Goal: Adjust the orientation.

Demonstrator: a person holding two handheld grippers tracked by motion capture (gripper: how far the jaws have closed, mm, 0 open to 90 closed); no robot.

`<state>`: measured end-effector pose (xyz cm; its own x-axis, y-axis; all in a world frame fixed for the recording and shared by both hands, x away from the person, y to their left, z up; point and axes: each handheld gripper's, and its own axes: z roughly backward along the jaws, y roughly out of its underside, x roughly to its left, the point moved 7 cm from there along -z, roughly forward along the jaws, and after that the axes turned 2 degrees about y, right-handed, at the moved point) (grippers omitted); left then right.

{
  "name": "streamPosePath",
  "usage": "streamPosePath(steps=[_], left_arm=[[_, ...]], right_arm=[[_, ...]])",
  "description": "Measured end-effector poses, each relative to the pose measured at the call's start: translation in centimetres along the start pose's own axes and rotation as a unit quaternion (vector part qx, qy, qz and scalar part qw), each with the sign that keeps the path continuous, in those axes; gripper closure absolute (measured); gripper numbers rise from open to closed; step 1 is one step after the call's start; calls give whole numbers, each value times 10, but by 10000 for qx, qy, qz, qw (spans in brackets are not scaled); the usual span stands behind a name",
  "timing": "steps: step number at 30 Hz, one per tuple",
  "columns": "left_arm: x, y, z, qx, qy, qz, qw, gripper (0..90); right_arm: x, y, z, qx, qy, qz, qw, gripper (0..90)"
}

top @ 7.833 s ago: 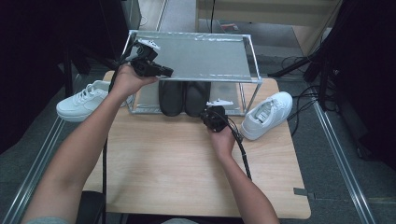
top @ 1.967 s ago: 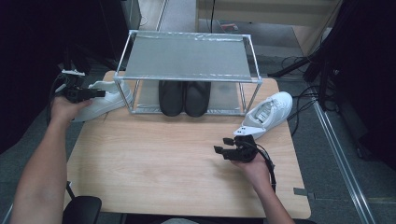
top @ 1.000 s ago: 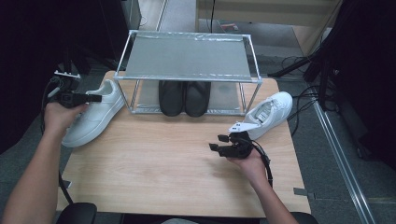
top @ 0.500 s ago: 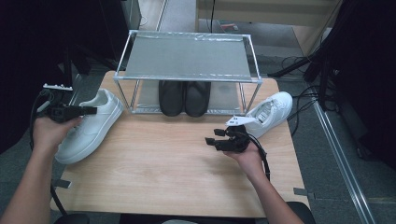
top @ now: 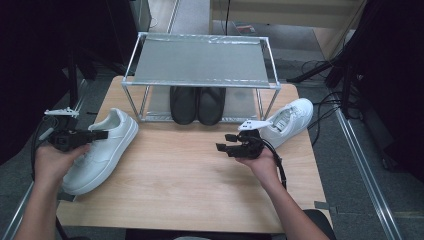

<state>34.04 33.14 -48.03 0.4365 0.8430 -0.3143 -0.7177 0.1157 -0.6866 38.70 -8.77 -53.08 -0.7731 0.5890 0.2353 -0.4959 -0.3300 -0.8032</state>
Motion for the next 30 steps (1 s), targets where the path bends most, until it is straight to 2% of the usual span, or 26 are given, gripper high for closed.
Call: streamPosePath(steps=[6, 14, 16, 19, 23, 30], left_arm=[[-22, -3, -11, 77, 179, -191, 9996, 838], [-56, -14, -32, 245, 493, -432, 9976, 838], [-66, -17, -36, 265, 537, -576, 9965, 838], [-80, -21, -43, 299, 670, -657, 9951, 838], [-99, -27, -53, 341, 810, -876, 9923, 838], [-129, -34, -75, 528, 1057, -1178, 9860, 837]], right_arm=[[2, -1, -1, 18, -22, 32, 10000, 433], [1, -1, 1, 4, -33, 10, 10000, 434], [2, -1, 2, 4, -33, 10, 10000, 434], [3, -1, 2, 9, -30, 6, 10000, 434], [3, 0, 3, 2, -25, 34, 10000, 433], [3, 2, 6, -11, 27, 10, 10000, 433]])
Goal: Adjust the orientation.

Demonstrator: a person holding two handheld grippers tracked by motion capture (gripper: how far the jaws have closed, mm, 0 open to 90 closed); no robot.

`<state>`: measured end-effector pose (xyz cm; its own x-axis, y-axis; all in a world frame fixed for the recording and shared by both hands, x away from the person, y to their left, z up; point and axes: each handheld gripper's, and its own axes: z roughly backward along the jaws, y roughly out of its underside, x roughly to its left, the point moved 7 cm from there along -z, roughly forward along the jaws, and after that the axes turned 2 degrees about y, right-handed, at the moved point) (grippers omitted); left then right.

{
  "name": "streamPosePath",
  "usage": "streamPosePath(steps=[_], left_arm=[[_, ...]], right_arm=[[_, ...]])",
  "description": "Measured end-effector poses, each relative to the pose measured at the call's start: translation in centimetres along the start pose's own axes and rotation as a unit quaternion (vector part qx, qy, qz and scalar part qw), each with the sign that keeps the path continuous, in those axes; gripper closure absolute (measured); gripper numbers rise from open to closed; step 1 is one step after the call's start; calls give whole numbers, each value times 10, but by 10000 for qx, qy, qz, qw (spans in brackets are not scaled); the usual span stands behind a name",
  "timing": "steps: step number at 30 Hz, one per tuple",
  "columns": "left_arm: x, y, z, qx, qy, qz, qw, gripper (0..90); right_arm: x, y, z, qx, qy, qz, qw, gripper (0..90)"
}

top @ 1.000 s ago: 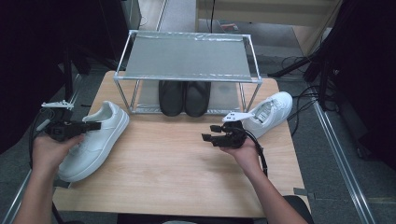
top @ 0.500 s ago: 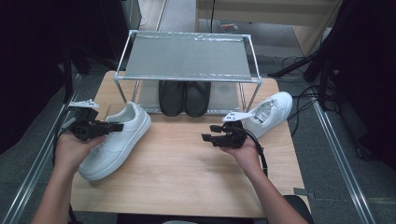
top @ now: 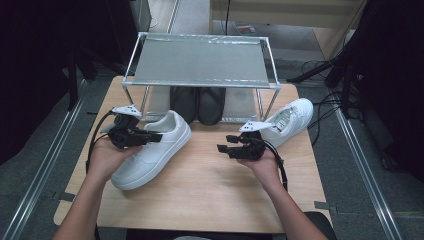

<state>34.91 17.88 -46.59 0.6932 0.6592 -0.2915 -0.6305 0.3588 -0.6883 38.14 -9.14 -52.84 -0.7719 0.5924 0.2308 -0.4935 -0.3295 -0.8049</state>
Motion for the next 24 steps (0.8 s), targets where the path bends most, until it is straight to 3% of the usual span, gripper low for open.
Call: streamPosePath(steps=[8, 14, 18, 24], left_arm=[[-28, -15, -30, 174, 322, -324, 9988, 837], [-52, -25, -52, 268, 621, -603, 9959, 836], [-58, -27, -68, 213, 736, -648, 9950, 835], [-63, -23, -90, 334, 869, -711, 9931, 835]], right_arm=[[1, 6, 6, -11, 67, -54, 10000, 434], [-1, 11, 15, -63, 171, -79, 9998, 434], [-2, 15, 21, -103, 250, -120, 9996, 433], [-2, 23, 26, -58, 376, -123, 9992, 434]])
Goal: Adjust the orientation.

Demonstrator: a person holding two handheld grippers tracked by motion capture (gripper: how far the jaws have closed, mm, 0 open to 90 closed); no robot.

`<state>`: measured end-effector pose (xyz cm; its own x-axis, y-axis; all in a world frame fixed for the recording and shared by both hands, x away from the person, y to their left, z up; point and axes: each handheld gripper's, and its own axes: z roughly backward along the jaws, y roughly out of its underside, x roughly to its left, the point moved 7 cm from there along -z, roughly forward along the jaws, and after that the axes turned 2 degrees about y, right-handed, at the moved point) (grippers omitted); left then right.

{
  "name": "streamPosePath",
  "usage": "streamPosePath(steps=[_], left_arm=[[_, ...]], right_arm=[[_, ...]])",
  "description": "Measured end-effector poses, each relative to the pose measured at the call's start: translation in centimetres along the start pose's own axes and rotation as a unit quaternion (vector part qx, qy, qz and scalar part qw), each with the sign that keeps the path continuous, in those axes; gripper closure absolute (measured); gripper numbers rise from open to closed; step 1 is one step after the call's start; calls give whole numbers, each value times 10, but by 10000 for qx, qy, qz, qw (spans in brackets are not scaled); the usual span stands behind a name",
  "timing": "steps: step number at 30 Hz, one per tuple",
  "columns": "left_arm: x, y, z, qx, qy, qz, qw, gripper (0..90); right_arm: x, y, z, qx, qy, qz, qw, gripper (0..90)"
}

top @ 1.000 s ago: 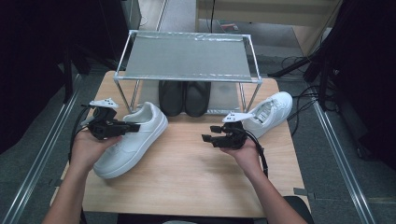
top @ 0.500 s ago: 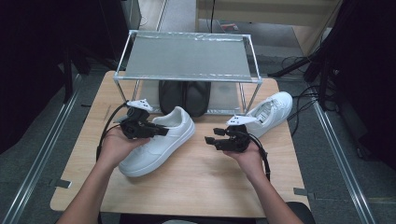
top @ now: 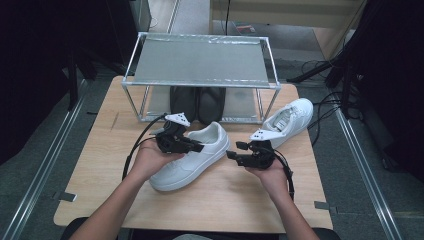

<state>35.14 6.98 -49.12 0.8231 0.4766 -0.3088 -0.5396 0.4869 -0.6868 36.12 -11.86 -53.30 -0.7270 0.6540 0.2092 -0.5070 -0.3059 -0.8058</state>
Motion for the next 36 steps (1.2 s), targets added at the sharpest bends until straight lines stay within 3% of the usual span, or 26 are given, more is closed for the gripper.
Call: streamPosePath(steps=[5, 7, 15, 21, 24, 27, 31, 36], left_arm=[[-2, 5, -24, 151, 221, 7, 9996, 832], [-1, 5, -30, 140, 179, -7, 9997, 823], [6, 7, -30, 29, 259, 41, 9997, 804], [4, 7, -31, 56, 171, 57, 9998, 762], [2, 6, -29, 97, 63, 24, 9999, 697], [0, 2, -20, -73, 29, 27, 10000, 639], [-3, -1, -6, -139, -85, -38, 9999, 634], [-7, 5, 6, -172, -74, 48, 9998, 650]], right_arm=[[-1, 3, 1, -59, 38, -73, 9999, 434], [0, 5, 1, -30, 59, -52, 10000, 433], [2, 11, 0, 64, 86, -83, 9999, 433], [2, 11, -1, 75, 76, -51, 9999, 434], [3, 10, -1, 88, 64, -35, 9999, 436], [5, 9, 0, 56, 39, 22, 10000, 442], [9, 7, 3, -4, -18, 56, 10000, 453], [10, 3, 4, -30, -76, 16, 10000, 486]])
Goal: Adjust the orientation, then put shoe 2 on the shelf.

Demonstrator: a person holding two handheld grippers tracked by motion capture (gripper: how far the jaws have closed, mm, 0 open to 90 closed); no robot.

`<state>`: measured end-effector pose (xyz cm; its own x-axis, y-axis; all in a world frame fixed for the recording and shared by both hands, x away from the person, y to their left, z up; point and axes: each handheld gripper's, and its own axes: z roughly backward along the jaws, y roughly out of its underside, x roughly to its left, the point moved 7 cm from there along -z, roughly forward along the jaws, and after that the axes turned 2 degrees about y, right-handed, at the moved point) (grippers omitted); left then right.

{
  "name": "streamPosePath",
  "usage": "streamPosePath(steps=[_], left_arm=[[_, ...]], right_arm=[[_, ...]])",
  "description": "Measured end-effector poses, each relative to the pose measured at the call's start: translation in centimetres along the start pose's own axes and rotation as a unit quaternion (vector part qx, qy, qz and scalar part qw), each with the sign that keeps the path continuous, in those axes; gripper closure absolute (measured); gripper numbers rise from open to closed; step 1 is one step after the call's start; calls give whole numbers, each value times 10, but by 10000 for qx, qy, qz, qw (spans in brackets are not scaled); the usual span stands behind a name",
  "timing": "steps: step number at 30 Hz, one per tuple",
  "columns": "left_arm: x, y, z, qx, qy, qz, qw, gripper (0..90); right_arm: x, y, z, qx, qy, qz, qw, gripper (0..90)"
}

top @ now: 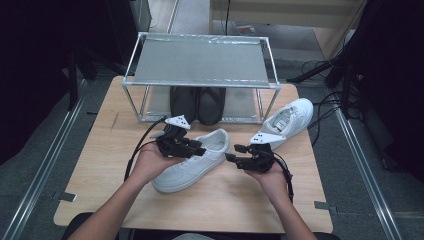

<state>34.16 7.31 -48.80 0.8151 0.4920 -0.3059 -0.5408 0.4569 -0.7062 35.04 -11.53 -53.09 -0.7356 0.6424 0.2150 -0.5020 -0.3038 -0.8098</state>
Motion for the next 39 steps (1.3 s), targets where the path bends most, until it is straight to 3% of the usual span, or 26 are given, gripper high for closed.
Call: streamPosePath(steps=[4, 10, 13, 16, 23, 27, 35, 39], left_arm=[[-5, 7, 8, 15, 46, 57, 10000, 701], [-12, 31, 10, 146, 109, 127, 9998, 886], [-15, 46, 7, 359, 96, 171, 9992, 900], [-16, 54, 6, 390, 64, 232, 9989, 900], [-9, 67, 0, 571, -159, 292, 9978, 900], [-8, 69, -1, 481, -80, 316, 9983, 900], [-5, 70, -2, 441, -18, 249, 9987, 900], [0, 69, 1, 455, -140, 200, 9987, 900]], right_arm=[[5, -6, 1, -54, -71, 82, 9999, 576], [12, -15, -6, -39, -208, 66, 9998, 708], [15, -19, -11, 5, -236, 138, 9996, 802], [17, -25, -16, -22, -244, 185, 9995, 892], [15, -29, -32, 138, -253, 185, 9994, 900], [15, -26, -41, 302, -238, 242, 9990, 900], [15, -24, -42, 351, -326, 229, 9986, 900], [16, -23, -41, 377, -369, 207, 9984, 900]])
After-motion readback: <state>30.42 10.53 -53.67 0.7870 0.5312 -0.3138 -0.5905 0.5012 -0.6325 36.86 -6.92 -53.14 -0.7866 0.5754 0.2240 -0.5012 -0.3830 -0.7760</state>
